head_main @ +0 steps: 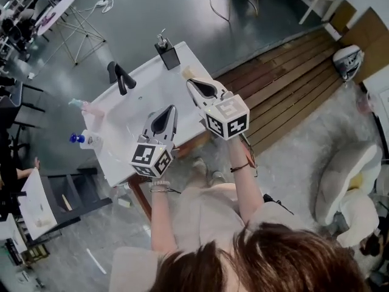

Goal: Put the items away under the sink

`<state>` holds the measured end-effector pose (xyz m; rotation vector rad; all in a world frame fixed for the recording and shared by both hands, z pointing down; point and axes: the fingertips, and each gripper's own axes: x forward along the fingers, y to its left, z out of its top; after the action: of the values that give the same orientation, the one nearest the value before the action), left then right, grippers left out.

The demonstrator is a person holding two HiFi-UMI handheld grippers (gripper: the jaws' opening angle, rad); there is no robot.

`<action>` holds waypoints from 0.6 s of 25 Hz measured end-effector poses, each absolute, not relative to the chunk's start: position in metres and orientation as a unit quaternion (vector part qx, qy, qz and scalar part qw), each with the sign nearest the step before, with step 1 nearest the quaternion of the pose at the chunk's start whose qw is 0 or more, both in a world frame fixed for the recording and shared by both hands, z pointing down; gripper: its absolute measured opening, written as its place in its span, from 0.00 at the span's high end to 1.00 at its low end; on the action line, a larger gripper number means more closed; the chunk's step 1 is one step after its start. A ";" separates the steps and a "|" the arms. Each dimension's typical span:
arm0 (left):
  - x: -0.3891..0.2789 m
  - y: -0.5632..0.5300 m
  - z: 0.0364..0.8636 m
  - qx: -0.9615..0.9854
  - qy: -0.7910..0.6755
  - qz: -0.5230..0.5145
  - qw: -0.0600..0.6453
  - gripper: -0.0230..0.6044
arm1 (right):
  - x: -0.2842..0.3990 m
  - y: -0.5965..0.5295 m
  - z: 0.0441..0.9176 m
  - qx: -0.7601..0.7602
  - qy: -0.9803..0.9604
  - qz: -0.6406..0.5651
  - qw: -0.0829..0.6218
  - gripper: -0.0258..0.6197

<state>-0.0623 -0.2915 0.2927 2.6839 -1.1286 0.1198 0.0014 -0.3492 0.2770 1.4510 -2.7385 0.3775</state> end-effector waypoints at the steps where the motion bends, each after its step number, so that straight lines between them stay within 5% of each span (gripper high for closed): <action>1: -0.060 -0.295 0.296 0.919 -0.374 0.046 0.117 0.96 | 0.004 -0.352 0.279 0.473 -0.873 0.119 0.020 0.93; 15: -0.037 -0.325 0.329 0.950 -0.260 0.067 0.158 0.96 | 0.029 -0.372 0.335 0.548 -0.808 0.137 0.166 0.93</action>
<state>-0.0366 -0.3253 0.3290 2.7179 -0.7448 0.1913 0.0294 -0.3724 0.3353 1.5603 -2.3008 0.3905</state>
